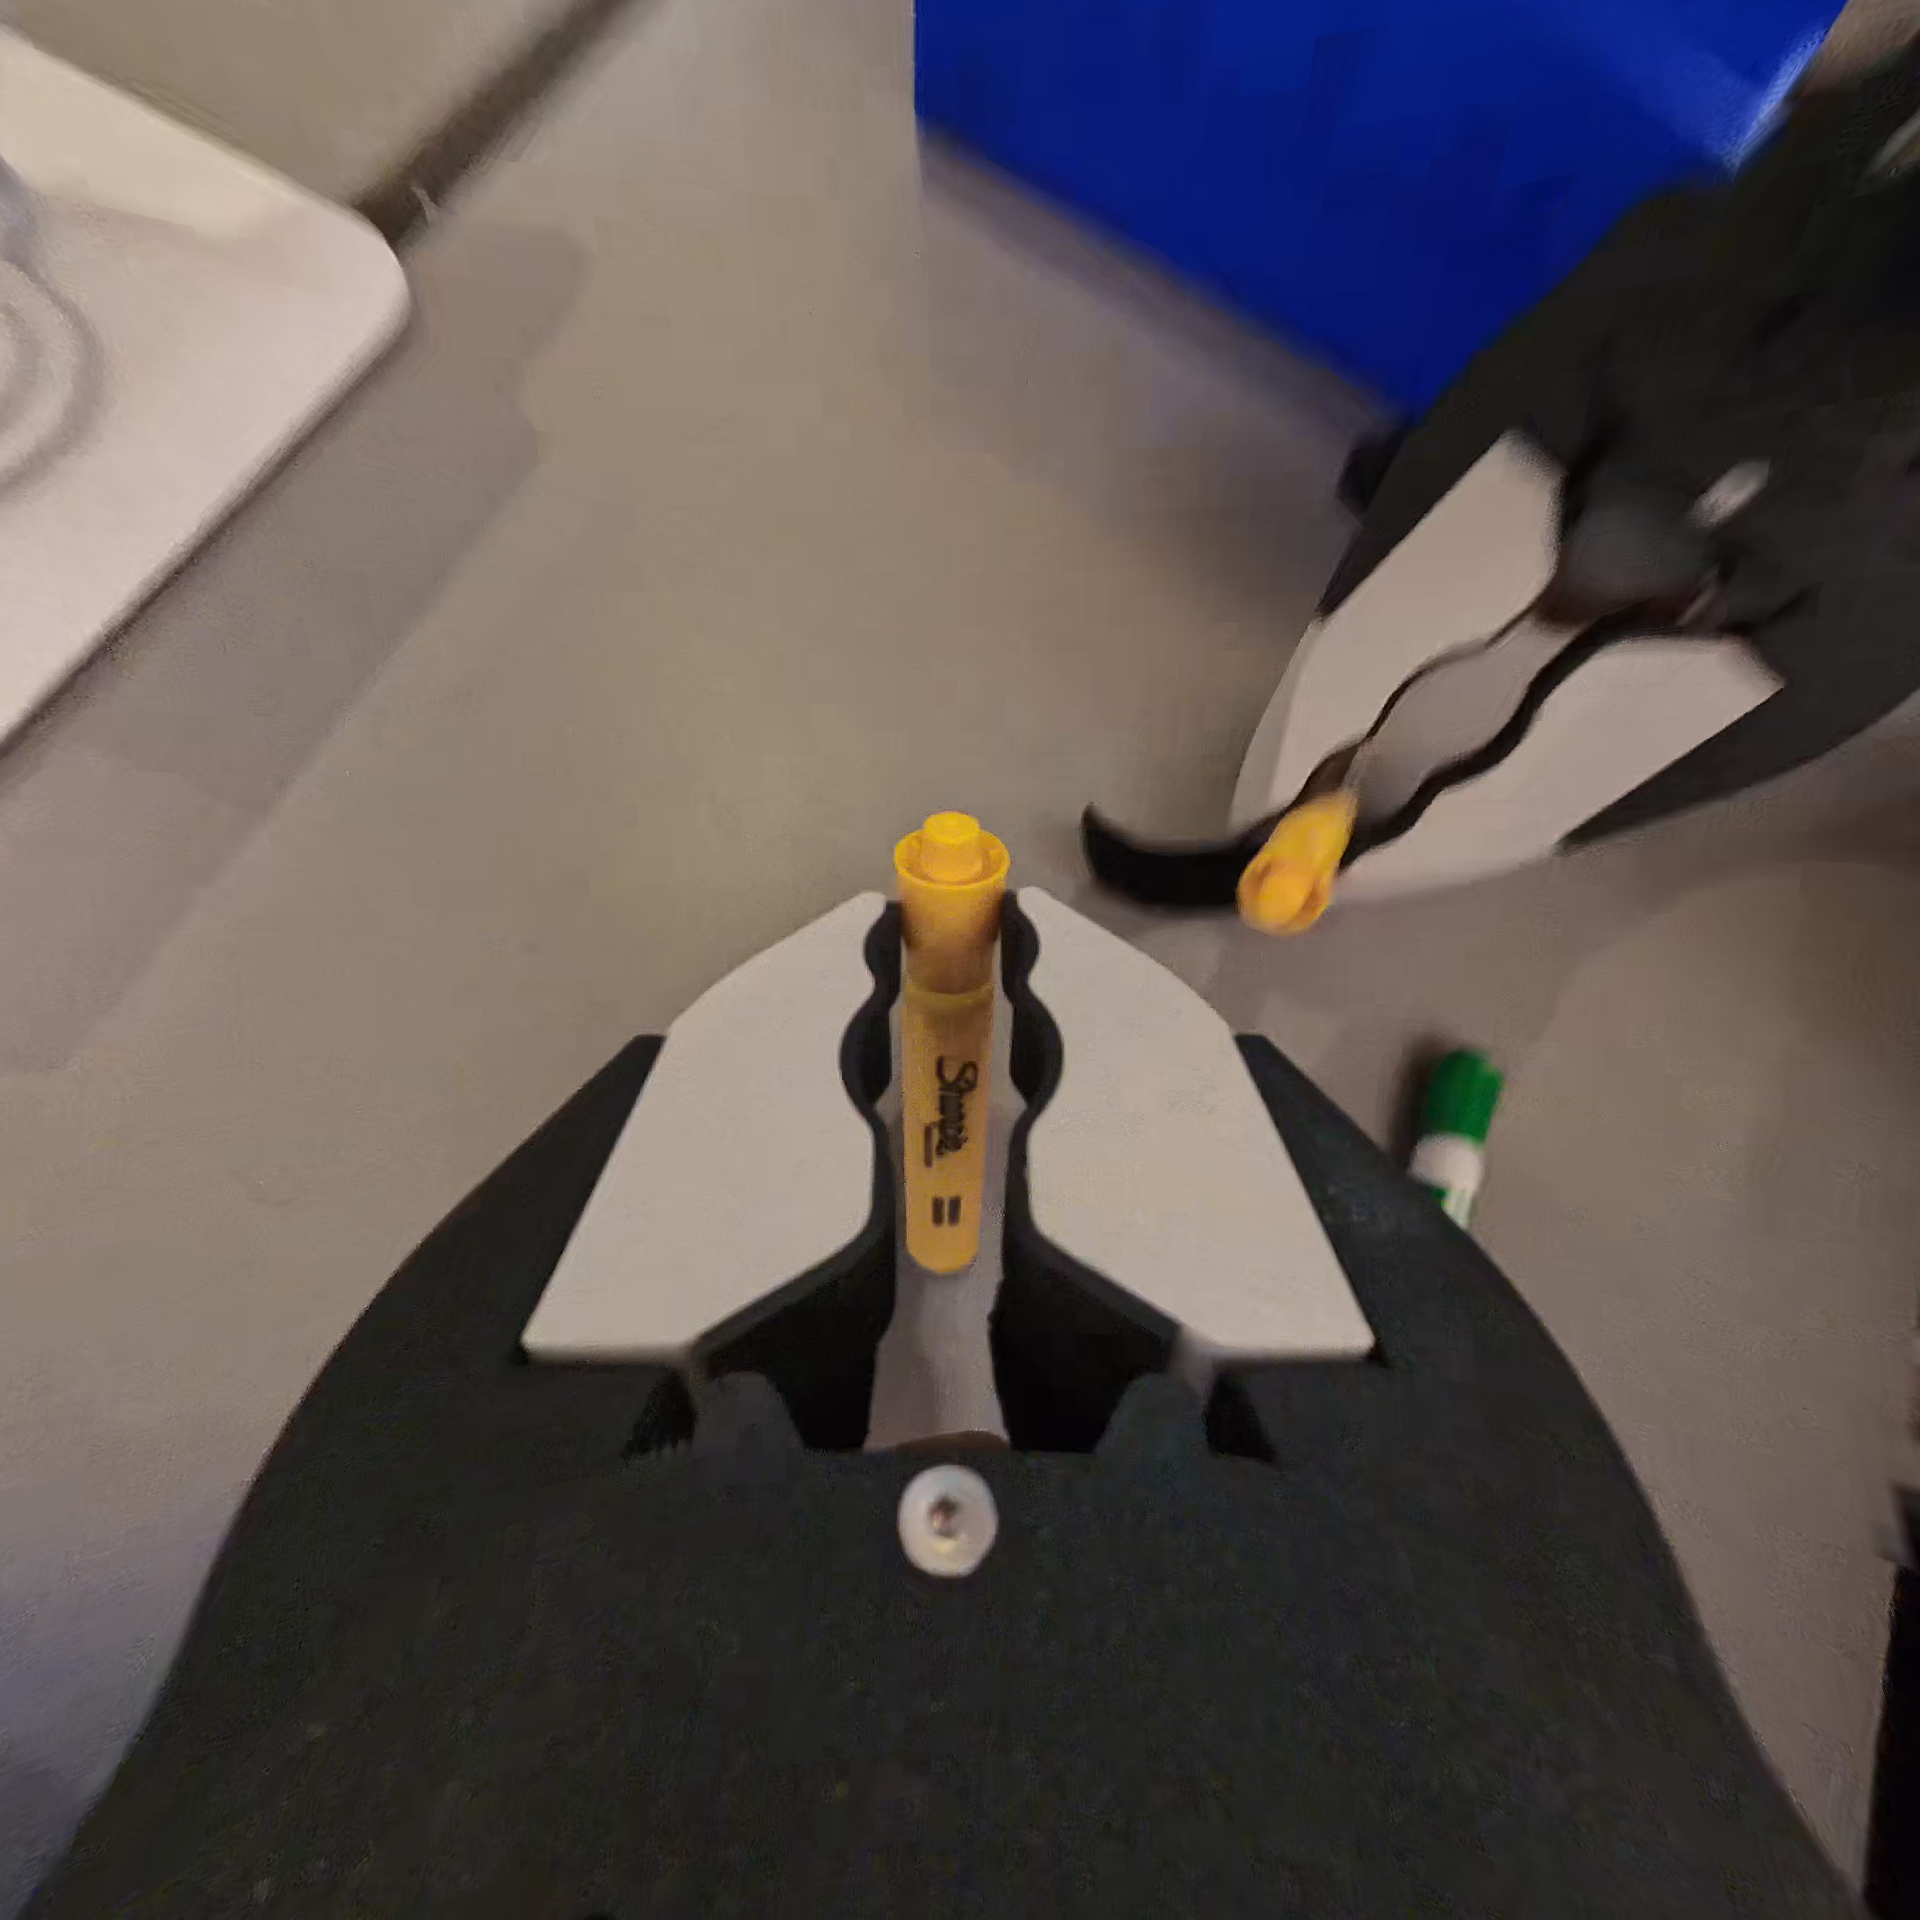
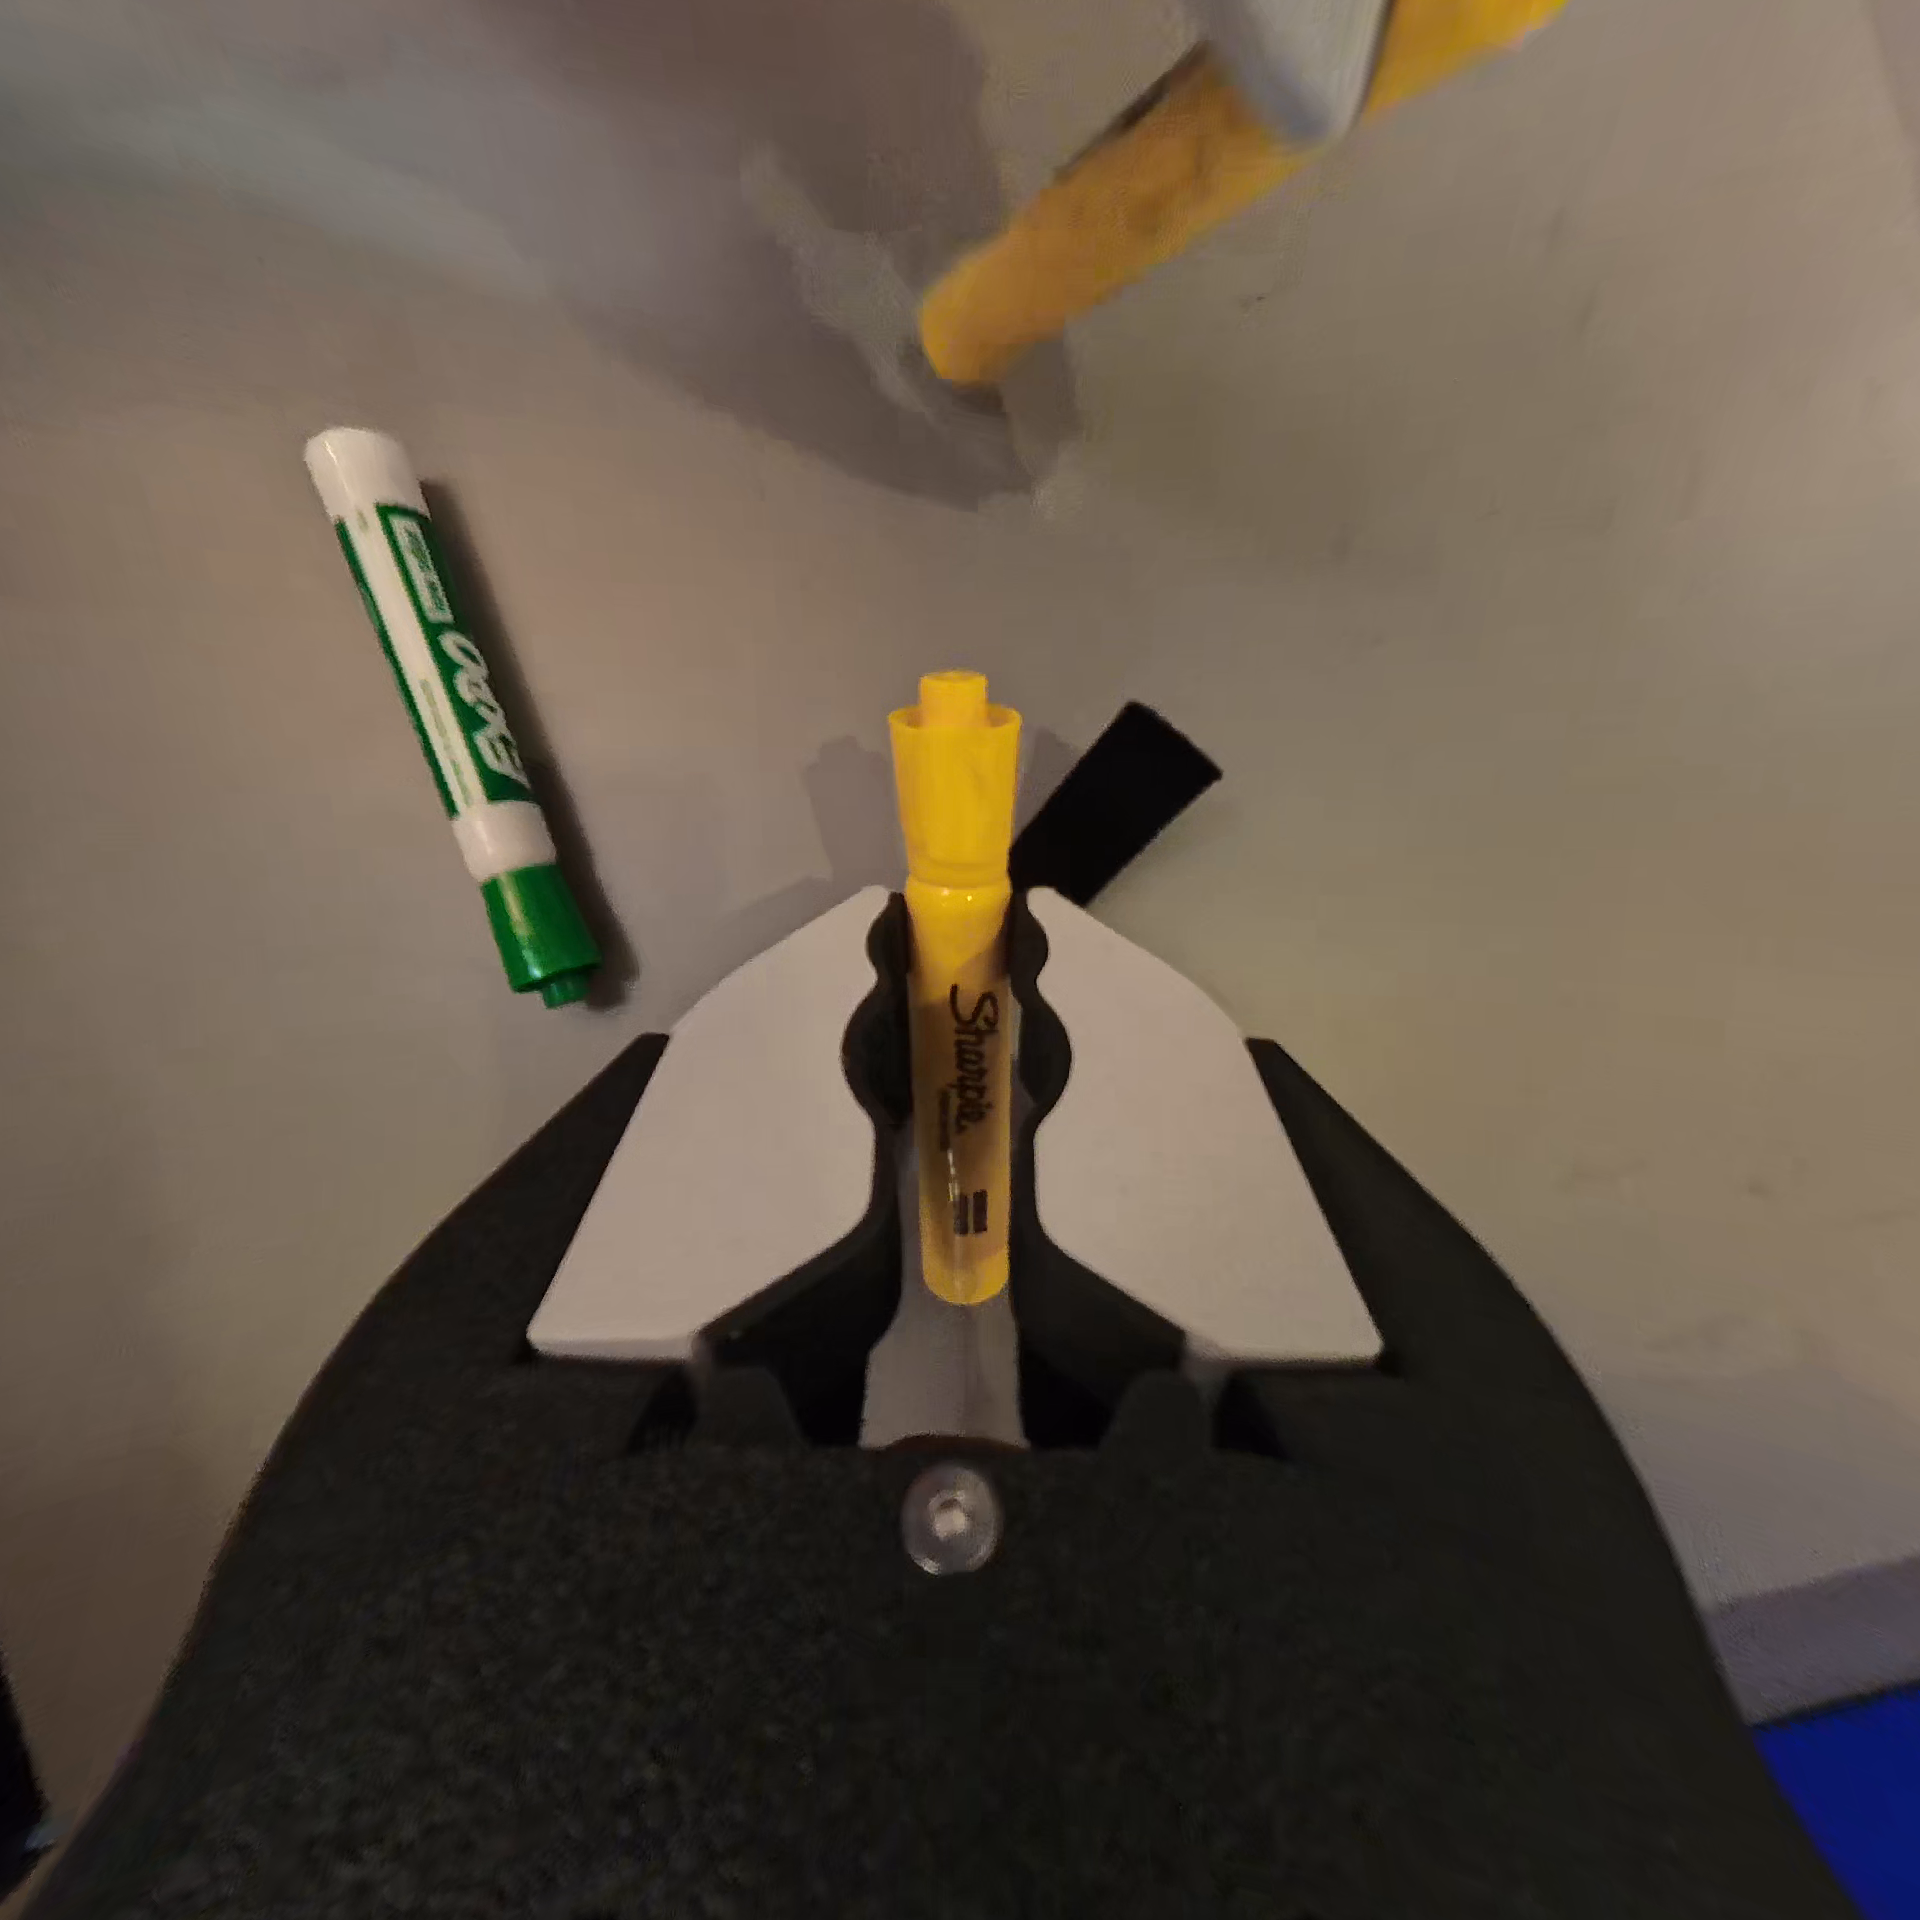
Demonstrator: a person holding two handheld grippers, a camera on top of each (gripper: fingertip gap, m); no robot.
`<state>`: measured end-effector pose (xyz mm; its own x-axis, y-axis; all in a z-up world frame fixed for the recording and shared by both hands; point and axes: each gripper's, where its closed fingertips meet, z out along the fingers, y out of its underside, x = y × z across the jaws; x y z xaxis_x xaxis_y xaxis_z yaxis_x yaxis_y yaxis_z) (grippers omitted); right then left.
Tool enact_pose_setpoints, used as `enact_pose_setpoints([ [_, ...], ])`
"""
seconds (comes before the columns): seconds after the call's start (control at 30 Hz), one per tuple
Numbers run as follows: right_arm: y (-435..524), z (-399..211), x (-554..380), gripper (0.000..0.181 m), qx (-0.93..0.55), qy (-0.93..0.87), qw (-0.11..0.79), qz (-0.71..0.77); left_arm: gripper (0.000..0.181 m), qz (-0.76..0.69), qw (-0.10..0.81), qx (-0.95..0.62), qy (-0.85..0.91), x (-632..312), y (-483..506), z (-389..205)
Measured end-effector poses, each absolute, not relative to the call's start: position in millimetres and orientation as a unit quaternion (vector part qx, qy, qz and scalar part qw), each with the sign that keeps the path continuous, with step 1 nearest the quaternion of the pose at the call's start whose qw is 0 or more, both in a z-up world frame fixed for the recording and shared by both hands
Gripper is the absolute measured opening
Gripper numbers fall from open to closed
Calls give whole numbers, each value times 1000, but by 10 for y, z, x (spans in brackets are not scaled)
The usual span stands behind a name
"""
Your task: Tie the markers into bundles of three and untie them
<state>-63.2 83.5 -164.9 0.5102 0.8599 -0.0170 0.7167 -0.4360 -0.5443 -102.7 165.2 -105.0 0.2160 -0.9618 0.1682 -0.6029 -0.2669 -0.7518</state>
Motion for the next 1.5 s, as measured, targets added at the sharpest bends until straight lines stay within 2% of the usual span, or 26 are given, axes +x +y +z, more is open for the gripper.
enact_pose_setpoints([
  [0.17, 862, -1684, -743, 19, -842, -475, 207, 146, 17, -488, 351, -687, 409, -990, 1548, -566],
  [0.43, 903, -1773, -853, 19, -850, -469, 188, 147, 17, -604, 380, -656, 247, -1084, 1560, -373],
  [0.63, 956, -1612, -965, 19, -849, -447, 214, 185, 17, -610, 400, -656, 196, -1160, 1604, -505],
  [0.9, 1057, -1659, -865, 18, -860, -436, 218, 151, 17, -633, 372, -658, 168, -1276, 1512, -564],
  [1.0, 1051, -1652, -919, 18, -855, -444, 223, 152, 17, -617, 386, -665, 168, -1321, 1543, -611],
  [1.5, 940, -1658, -1189, 18, -847, -447, 210, 197, 17, -623, 414, -647, 148, -1168, 1603, -377],
])
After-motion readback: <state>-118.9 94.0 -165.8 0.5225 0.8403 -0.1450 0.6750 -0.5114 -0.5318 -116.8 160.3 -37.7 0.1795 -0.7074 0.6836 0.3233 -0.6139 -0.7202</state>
